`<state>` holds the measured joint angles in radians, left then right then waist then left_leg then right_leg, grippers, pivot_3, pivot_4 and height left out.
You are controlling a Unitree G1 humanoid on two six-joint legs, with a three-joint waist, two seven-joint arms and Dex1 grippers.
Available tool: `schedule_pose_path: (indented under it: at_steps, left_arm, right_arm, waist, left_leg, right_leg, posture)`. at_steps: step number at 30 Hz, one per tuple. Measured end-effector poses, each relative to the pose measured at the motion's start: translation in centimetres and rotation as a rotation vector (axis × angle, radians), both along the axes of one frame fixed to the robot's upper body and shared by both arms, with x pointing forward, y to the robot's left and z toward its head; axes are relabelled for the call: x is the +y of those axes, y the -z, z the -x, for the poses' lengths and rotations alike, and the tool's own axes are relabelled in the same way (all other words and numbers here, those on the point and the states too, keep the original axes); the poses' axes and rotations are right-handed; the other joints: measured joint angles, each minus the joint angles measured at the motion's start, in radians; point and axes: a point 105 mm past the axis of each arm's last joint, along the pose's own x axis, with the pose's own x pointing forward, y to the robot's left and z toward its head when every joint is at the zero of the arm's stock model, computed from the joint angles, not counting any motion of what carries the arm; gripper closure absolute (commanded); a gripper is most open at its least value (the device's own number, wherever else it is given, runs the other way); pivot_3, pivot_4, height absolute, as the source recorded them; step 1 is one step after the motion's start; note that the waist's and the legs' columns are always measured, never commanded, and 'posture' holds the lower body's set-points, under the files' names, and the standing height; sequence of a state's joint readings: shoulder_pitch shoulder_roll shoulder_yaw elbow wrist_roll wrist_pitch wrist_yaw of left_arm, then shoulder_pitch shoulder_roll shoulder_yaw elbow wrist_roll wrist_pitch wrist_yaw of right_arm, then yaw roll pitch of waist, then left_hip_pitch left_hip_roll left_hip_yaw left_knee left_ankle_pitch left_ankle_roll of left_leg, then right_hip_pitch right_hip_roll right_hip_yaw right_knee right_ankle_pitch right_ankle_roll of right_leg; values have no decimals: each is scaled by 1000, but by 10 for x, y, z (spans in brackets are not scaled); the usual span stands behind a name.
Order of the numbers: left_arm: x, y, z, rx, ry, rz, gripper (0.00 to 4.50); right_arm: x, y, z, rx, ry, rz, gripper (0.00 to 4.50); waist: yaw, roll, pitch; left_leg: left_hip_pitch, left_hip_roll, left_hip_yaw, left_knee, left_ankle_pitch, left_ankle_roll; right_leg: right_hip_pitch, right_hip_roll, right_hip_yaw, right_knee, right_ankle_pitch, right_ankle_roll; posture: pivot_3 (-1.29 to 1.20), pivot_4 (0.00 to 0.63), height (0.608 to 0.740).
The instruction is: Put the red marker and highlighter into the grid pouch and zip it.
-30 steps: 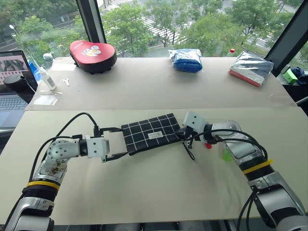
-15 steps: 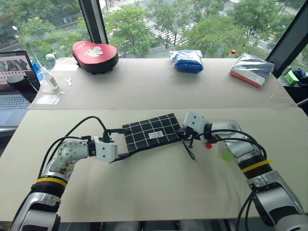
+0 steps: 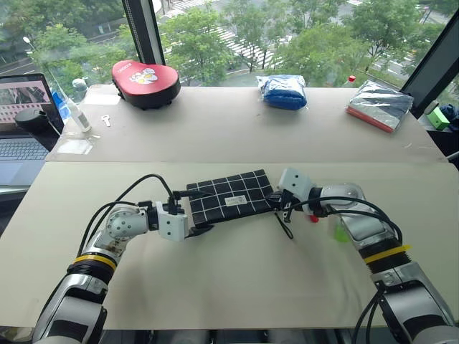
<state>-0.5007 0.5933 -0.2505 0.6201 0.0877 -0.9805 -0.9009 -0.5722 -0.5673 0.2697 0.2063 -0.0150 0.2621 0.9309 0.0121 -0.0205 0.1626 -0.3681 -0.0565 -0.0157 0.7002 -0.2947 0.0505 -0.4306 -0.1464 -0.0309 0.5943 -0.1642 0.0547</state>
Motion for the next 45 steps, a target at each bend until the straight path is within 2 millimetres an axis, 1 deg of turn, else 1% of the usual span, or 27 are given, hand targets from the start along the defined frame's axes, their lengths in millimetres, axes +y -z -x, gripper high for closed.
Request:
schedule_pose_path:
  at_steps: [1, 3, 4, 5, 6, 11, 19, 21, 22, 24, 26, 27, 28, 31, 33, 35, 36, 38, 39, 41, 44, 45]
  left_arm:
    - [0, 2, 1, 11, 5, -1, 684]
    - [-1, 5, 2, 30, 16, -9, 1439]
    - [-2, 7, 3, 38, 20, -14, 1911]
    - [-2, 8, 3, 44, 23, -17, 2163]
    - [-2, 11, 4, 54, 28, -23, 2580]
    - [-3, 2, 2, 39, 28, 7, 4466]
    - [-5, 2, 1, 57, 19, 34, 4466]
    - [-5, 2, -1, 71, 5, 44, 4500]
    - [-6, 2, -1, 82, -4, 53, 4500]
    - [-7, 2, -2, 101, -13, 65, 4500]
    - [-9, 2, -1, 108, -9, 66, 4500]
    - [-11, 2, 0, 111, -6, 69, 4500]
    - [-11, 2, 1, 119, -9, 80, 4500]
    - [-11, 2, 1, 145, -25, 108, 4500]
    - [-13, 0, 1, 160, -35, 121, 4500]
    - [-15, -2, -1, 188, -59, 158, 4500]
    - [-15, -3, -4, 214, -91, 194, 4500]
    - [-15, -2, -7, 240, -130, 221, 4500]
    - [-14, -3, -9, 251, -152, 237, 4500]
    - [-18, -7, -14, 272, -195, 290, 4500]
    - [-25, -7, -16, 299, -219, 320, 4500]
    - [-26, -5, -15, 308, -222, 324, 4500]
  right_arm:
    - [0, 0, 0, 0, 0, -1, 4500]
    - [0, 0, 0, 1, 1, -3, 4500]
    - [0, 0, 0, 1, 1, -4, 4500]
    - [0, 0, 0, 1, 2, -4, 4500]
    - [0, 0, 0, 1, 2, -4, 4500]
    - [0, 0, 0, 2, 3, -3, 4500]
    - [-3, 2, 0, 33, 26, -9, 4500]
    - [-3, 1, -1, 45, 38, -31, 3910]
    - [-3, 1, -1, 66, 53, -59, 3768]
    - [-6, -1, -3, 110, 95, -125, 3173]
    - [-7, -5, -7, 140, 137, -188, 2414]
    - [-9, -7, -9, 155, 157, -224, 2178]
    - [-12, -12, -10, 171, 177, -265, 1735]
    - [-24, -33, -10, 222, 216, -430, 802]
    - [-33, -51, -8, 233, 229, -501, 756]
    - [-42, -60, -3, 239, 226, -519, 756]
    - [-52, -64, 2, 234, 244, -516, 756]
    - [-64, -64, 6, 234, 273, -510, 756]
    - [-67, -63, 9, 231, 284, -500, 756]
    - [-70, -52, 17, 245, 298, -463, 756]
    - [-62, -25, 22, 283, 320, -374, 756]
    - [-59, -20, 22, 291, 322, -366, 756]
  waist:
    - [0, 0, 0]
    - [-1, 0, 0]
    - [-1, 0, 0]
    - [-1, 0, 0]
    - [-1, 0, 0]
    - [-2, 0, 0]
    - [-1, 1, -1]
    - [0, 1, -1]
    - [0, 1, -1]
    - [-1, 1, -1]
    - [-3, 1, -1]
    - [-3, 1, -1]
    - [-4, 1, -1]
    - [-3, 1, -1]
    - [-4, 1, -1]
    - [-3, 1, -1]
    - [-2, 1, -1]
    - [-3, 1, -1]
    - [-3, 1, -1]
    - [-4, 1, -1]
    - [-12, 1, -1]
    - [-13, 1, -1]
  left_leg:
    - [0, 0, 0, 0, 0, 0]
    - [0, 0, 0, 0, 0, 0]
    - [0, 0, 0, 0, 0, 0]
    - [0, 0, 0, 0, 0, 0]
    - [0, 0, 0, 0, 0, 0]
    - [1, 0, -1, 0, 0, 0]
    - [3, 0, -3, 0, -1, 2]
    - [3, 0, -4, 0, -3, 5]
    - [3, 0, -4, 0, -3, 5]
    - [2, 0, -5, 1, -2, 4]
    - [1, 0, -4, 0, -2, 4]
    - [0, 0, -4, 0, -2, 3]
    - [-1, 0, -4, 0, 0, 0]
    - [-3, 0, -5, 0, 0, 0]
    - [-6, 0, -5, 0, 0, 0]
    - [-9, 0, -5, 0, 0, 0]
    - [-11, 0, -5, 0, 0, 0]
    - [-12, 0, -5, 1, 0, 0]
    - [-12, 0, -5, 1, 0, 0]
    - [-12, 0, -5, 1, 0, 0]
    - [-11, 1, -3, 2, 0, 0]
    - [-11, 1, -3, 2, 0, 0]
  right_leg:
    - [0, 0, 0, 0, 0, 0]
    - [0, 0, 0, 0, 0, 0]
    - [0, 0, -1, 0, 0, 0]
    - [1, 0, -1, 0, 0, 0]
    - [1, 0, -1, 0, 0, 0]
    - [2, 0, -1, 0, 0, 0]
    - [6, 0, -3, -1, 0, 0]
    - [6, 0, -4, -1, 0, 0]
    - [6, 0, -4, -1, 0, 0]
    - [5, 0, -4, -1, 0, 0]
    - [4, 0, -4, 0, 0, 0]
    - [3, 0, -4, 0, 0, 0]
    - [2, 0, -4, 0, 0, 0]
    - [-1, 0, -4, 0, 0, 0]
    - [-4, 0, -4, 0, 0, 0]
    - [-6, 0, -4, 0, 0, 0]
    - [-8, 0, -4, 0, 0, 0]
    - [-8, 0, -5, 0, 0, 0]
    - [-8, 0, -5, 0, 0, 0]
    - [-8, 0, -5, 0, 0, 0]
    - [-8, 0, -4, 0, 0, 0]
    - [-8, 0, -4, 0, 0, 0]
  posture:
    - [0, 150, 740]
    - [0, 150, 740]
    - [0, 150, 740]
    - [0, 150, 740]
    - [0, 150, 740]
    - [0, 150, 740]
    - [0, 150, 740]
    - [0, 150, 740]
    - [0, 150, 740]
    - [0, 150, 740]
    - [0, 150, 740]
    - [0, 150, 740]
    - [0, 150, 740]
    - [0, 150, 740]
    - [0, 150, 740]
    - [0, 150, 740]
    - [0, 150, 740]
    - [0, 150, 740]
    - [0, 150, 740]
    - [0, 150, 740]
    - [0, 150, 740]
    - [0, 150, 740]
